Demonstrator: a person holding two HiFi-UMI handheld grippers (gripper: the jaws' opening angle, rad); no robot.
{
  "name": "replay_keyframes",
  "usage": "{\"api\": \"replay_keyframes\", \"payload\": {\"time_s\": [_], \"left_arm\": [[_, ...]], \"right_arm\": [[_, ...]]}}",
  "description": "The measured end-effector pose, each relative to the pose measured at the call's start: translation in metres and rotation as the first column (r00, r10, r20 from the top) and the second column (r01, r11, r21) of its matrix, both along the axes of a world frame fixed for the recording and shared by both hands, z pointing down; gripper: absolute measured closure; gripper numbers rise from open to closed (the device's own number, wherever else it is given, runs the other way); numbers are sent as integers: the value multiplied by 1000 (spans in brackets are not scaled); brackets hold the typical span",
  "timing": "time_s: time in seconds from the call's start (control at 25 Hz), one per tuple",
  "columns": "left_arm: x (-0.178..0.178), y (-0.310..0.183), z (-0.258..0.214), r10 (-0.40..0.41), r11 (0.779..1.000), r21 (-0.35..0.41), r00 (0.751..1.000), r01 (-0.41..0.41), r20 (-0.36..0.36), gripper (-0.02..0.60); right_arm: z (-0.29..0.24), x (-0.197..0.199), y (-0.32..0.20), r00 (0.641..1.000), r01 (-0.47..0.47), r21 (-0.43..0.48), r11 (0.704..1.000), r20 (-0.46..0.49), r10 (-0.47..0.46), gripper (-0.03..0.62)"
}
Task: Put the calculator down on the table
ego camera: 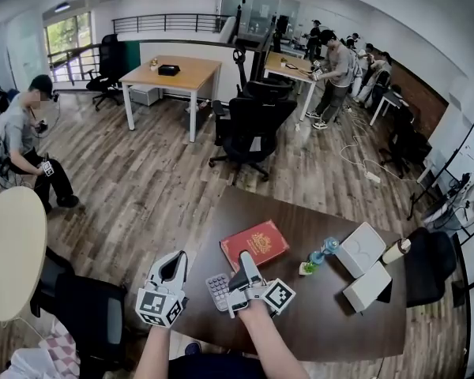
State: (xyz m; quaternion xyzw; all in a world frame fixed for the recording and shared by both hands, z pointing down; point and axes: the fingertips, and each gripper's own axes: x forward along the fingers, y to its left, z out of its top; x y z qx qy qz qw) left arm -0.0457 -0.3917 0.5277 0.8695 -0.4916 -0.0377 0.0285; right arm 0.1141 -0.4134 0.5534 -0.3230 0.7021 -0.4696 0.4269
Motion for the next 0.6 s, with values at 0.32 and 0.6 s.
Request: {"api": "replay_keyframes", "payload": {"time_s": [0.32, 0.6], "left_arm": [[3, -1, -1, 4, 1000, 1, 1000, -4, 7, 585], [3, -1, 1, 2, 1000, -1, 1000, -2, 5, 584]], "right_arm": [[-26, -3, 5, 780, -29, 174, 984, -612, 131, -7], [-20, -9, 7, 309, 31, 274, 961, -917, 251, -7]]}}
